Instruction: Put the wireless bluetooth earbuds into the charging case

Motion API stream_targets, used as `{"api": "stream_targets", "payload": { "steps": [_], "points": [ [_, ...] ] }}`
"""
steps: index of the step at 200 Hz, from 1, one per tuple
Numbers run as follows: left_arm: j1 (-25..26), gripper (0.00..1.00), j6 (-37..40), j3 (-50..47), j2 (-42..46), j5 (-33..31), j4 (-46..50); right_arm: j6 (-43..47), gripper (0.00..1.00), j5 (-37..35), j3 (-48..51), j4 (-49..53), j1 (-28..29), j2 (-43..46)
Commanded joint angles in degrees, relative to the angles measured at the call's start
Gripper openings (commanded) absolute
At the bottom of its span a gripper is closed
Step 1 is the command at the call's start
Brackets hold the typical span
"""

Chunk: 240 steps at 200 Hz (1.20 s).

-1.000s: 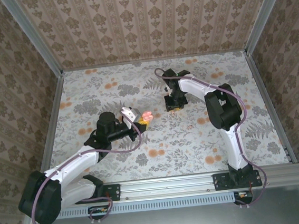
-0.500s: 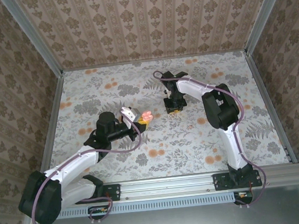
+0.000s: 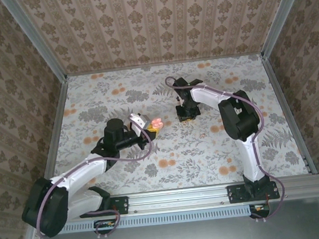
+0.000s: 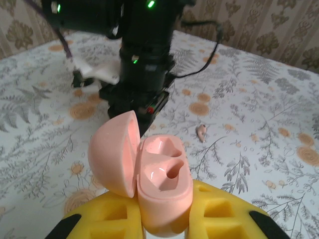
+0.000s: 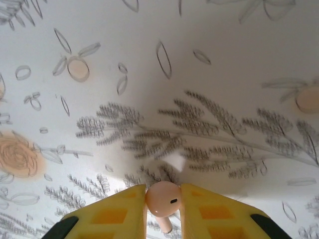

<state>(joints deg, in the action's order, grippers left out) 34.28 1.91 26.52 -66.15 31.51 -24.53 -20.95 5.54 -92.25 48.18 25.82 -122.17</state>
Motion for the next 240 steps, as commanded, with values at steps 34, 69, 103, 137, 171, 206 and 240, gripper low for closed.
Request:
{"api": "stream_targets", "payload": {
  "steps": [34, 69, 103, 137, 171, 206, 240],
  "points": [
    [-0.4, 0.15, -4.0, 0.3, -10.9, -0.5, -9.9, -6.6, 0.22, -1.2, 14.2, -17.1, 0.9, 13.6],
    [-0.4, 0.15, -6.8, 0.8, -18.4, -1.1, -18.0, -9.3, 0.22, -1.1, 23.1, -29.7, 1.2, 19.0],
    [-0.3, 0.14, -6.0, 1.4, -24.0, -1.7, -23.5, -10.3, 0.21, -1.0, 30.4, -40.3, 1.8, 23.2],
    [-0.3, 0.14, -6.4, 2.9, -29.3, 0.0, -28.3, -10.1, 0.21, -0.2, 37.3, -49.9, 2.1, 27.3],
    [0.0, 0.14, -6.7, 2.9, -34.4, 2.5, -37.1, -9.8, 0.21, 0.2, 44.0, -59.6, 2.3, 31.1],
    [0.3, 0.13, -8.5, 3.9, -39.6, 3.9, -45.3, -10.0, 0.21, 0.9, 50.1, -70.6, 2.9, 34.0],
    [0.3, 0.13, -8.5, 4.3, -41.8, 4.4, -48.4, -9.2, 0.21, 1.2, 54.0, -79.0, 4.2, 35.5]
  ]
}}
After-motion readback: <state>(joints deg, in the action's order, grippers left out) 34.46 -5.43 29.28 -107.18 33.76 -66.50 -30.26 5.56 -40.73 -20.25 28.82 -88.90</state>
